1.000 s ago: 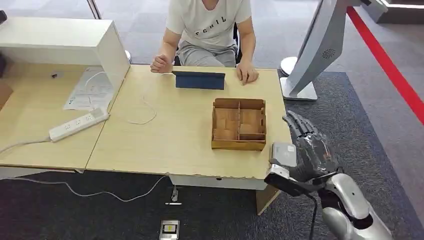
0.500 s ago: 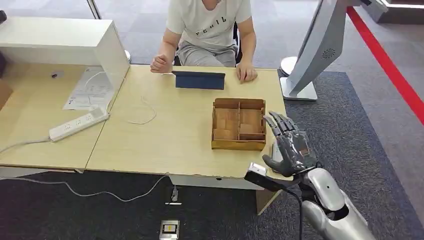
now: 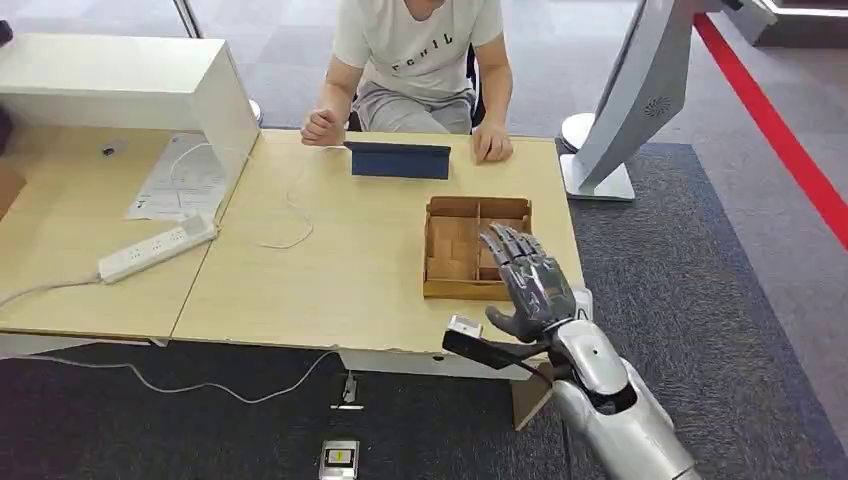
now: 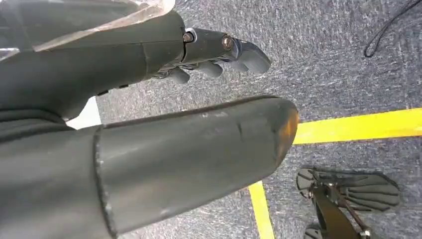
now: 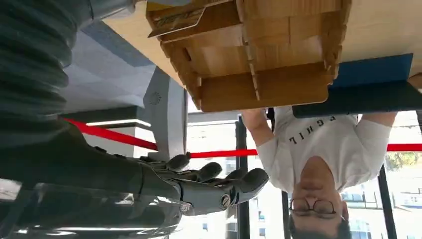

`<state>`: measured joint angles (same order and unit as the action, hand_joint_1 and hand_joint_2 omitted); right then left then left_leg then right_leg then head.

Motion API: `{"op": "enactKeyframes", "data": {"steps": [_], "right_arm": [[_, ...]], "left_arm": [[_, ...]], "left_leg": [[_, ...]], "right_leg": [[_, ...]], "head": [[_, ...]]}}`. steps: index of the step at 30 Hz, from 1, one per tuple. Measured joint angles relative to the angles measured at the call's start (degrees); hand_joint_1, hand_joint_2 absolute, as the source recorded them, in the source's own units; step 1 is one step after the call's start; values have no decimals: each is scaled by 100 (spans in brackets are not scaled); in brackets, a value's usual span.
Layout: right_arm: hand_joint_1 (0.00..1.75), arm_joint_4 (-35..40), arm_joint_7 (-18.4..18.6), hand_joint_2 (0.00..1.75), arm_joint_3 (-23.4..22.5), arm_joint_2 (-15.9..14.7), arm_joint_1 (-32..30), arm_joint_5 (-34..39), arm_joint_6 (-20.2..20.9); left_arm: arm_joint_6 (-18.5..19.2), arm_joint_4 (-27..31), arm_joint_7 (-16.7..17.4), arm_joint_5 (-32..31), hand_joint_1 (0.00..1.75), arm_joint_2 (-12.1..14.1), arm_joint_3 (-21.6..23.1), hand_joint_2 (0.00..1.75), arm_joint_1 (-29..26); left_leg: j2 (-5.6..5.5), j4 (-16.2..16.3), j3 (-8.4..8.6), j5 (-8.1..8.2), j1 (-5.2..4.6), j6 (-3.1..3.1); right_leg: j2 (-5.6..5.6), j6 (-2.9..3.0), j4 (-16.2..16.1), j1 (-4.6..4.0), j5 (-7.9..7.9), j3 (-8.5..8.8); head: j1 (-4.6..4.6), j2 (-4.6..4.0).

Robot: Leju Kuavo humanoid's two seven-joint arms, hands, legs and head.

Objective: Pass the card to the sensor for recognition and then transmit it.

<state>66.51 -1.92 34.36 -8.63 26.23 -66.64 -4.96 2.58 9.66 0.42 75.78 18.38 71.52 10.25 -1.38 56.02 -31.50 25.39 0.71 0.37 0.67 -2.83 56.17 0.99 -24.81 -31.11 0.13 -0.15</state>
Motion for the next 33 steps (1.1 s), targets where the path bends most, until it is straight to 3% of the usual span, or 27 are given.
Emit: {"op": "enactKeyframes", "data": {"steps": [10, 33], "right_arm": [[0, -725, -131, 175, 28, 334, 238, -122, -90], [0, -1945, -293, 175, 22, 492, 481, -116, -284]], "left_arm": [[-85, 0, 85, 96, 0, -42, 0, 0, -8], [-142, 0, 144, 181, 0, -55, -2, 0, -14]], "left_leg": [[1, 0, 1, -1, 0, 0], [1, 0, 0, 0, 0, 0]], "right_leg": [[0, 1, 0, 0, 1, 0], [0, 1, 0, 0, 1, -1]], "head": [[2, 0], [2, 0]]}}
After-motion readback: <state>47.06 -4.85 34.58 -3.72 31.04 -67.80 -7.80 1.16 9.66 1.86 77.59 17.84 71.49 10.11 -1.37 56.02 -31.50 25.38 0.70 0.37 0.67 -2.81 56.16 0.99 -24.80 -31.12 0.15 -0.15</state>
